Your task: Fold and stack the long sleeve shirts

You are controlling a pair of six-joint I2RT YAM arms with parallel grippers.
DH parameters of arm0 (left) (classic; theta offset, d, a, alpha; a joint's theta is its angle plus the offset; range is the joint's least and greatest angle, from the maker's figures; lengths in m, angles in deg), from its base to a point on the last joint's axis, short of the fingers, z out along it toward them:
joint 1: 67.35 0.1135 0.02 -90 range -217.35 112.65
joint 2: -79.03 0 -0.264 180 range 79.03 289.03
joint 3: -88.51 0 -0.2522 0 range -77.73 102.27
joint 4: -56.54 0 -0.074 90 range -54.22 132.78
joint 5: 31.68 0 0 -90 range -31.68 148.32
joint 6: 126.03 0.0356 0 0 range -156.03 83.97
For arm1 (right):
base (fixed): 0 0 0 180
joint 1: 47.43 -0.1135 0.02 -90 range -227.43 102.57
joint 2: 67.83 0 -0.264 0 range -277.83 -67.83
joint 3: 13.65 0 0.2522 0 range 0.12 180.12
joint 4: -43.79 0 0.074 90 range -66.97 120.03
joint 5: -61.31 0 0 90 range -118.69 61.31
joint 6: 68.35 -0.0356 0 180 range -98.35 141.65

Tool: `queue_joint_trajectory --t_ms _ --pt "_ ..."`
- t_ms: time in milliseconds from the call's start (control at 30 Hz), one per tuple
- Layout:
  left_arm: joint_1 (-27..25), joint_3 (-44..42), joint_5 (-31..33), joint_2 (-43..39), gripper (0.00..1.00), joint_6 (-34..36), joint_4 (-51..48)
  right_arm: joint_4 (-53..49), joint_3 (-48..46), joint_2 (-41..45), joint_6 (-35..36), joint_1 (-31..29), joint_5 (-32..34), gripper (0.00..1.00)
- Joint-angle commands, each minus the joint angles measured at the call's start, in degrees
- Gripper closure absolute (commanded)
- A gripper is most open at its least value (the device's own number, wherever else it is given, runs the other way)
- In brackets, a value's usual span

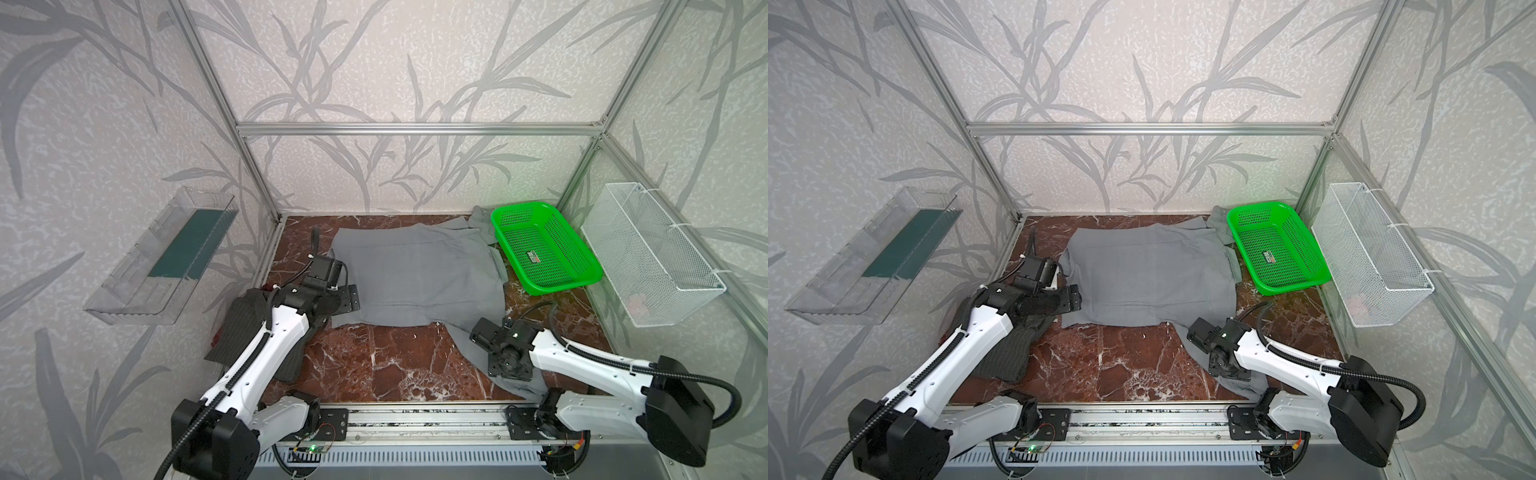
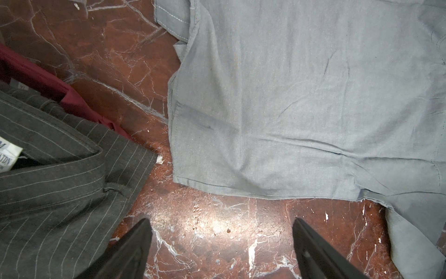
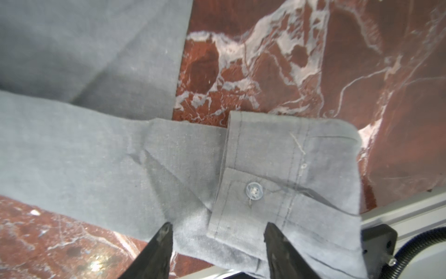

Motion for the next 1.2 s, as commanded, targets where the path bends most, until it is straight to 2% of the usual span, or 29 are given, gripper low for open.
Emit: queue_joint_trajectory --t_ms 0,267,767,867,900,1000,1067,1167 --pt "-0.1 -0.7 0.4 -1.2 0.09 0.8 -0.7 -0.1 -1.6 -2.1 0.3 -0.3 -0.3 0.4" --pt "-0.2 -0.7 0.5 -1.1 0.09 0.8 -0.8 3.3 -3.2 -6.0 -0.6 -0.5 -0.6 0.53" --pt "-0.2 -0.6 0.7 -1.1 0.09 0.9 -0.8 9.6 -6.8 -9.3 -0.8 -1.1 -3.1 0.9" --pt "-0.2 -0.6 0.7 -1.2 0.09 0.9 -0.9 4.7 -4.1 -7.8 -1.0 -1.4 -0.7 0.87" --pt "-0.2 -0.6 0.7 -1.2 0.09 0.8 -0.9 3.2 -3.2 -6.9 -1.0 -1.3 0.1 0.83" --pt "-0.2 -0.7 0.7 -1.5 0.09 0.8 -1.0 -0.7 -1.0 -3.4 -2.2 -1.4 2.3 0.61" --pt "-0.2 -0.7 0.7 -1.7 0.09 0.8 -0.9 -3.2 0.5 -2.2 -2.8 -1.4 3.8 0.54" --pt "-0.2 -0.7 0.8 -1.9 0.09 0.8 -0.8 -8.6 2.5 -1.7 -6.0 -1.3 4.9 0.5"
